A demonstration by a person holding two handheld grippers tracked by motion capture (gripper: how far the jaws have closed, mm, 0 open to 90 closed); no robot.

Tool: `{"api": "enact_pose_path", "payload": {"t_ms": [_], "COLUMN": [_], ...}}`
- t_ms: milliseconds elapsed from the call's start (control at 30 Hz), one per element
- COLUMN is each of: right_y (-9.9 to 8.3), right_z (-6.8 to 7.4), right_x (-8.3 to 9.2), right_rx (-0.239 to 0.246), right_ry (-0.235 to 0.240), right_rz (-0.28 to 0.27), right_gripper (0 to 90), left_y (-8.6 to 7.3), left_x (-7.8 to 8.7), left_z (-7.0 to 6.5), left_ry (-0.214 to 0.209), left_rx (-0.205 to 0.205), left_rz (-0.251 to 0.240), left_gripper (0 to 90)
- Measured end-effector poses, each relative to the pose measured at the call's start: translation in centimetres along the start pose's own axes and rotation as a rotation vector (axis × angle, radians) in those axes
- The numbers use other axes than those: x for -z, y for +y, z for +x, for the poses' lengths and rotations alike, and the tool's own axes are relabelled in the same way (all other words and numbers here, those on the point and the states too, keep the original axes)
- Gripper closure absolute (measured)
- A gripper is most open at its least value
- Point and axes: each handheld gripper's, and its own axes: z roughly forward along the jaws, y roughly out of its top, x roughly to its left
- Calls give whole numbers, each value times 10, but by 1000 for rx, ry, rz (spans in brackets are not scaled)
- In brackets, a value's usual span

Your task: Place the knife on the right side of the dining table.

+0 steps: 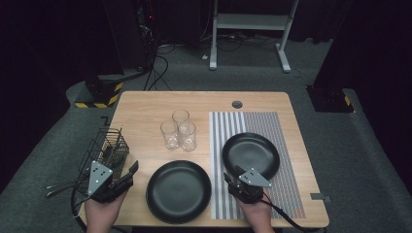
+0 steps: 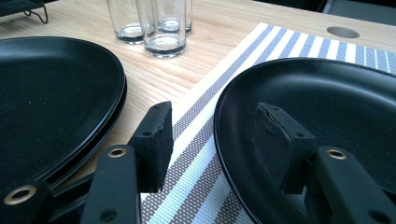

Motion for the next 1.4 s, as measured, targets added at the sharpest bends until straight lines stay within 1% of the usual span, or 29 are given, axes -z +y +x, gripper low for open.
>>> {"api": "enact_pose_path", "payload": {"t_ms": [133, 300, 567, 700, 867, 967, 1033, 1100, 1167, 1233, 1300, 1400], "right_y": [0, 0, 1, 1, 1, 1, 0, 0, 0, 0, -1, -2], "right_z": [-2, -3, -4, -4, -5, -6, -7, -7, -8, -9, -9, -8], "right_x": [2, 0, 0, 1, 2, 3, 3, 3, 2, 0, -1, -3], "right_rx": [-11, -12, -19, -14, -21, -17, -27, -24, -31, -40, -39, -35], "right_ry": [-3, -2, 4, 1, 1, -3, 3, -1, -5, 6, 10, 12], "right_rz": [-5, -6, -8, -13, -14, -14, -12, -10, -10, -10, -8, -1], "right_gripper": [473, 471, 472, 472, 471, 469, 470, 491, 496, 493, 491, 490], "left_y": [2, 4, 6, 9, 11, 13, 15, 17, 19, 21, 22, 23], "left_x": [1, 3, 7, 8, 9, 10, 11, 11, 12, 12, 12, 10], "left_z": [2, 7, 13, 16, 20, 22, 23, 24, 26, 28, 28, 29], "left_ry": [11, 23, 56, 73, 83, 85, 88, 95, 96, 99, 107, 103], "left_rx": [-3, 7, 15, 19, 26, 27, 24, 19, 28, 27, 15, 19], "left_rz": [2, -3, -6, -4, -10, -17, -26, -25, -28, -27, -25, -24], "left_gripper": [461, 464, 462, 455, 454, 455, 456, 456, 455, 454, 454, 449]}}
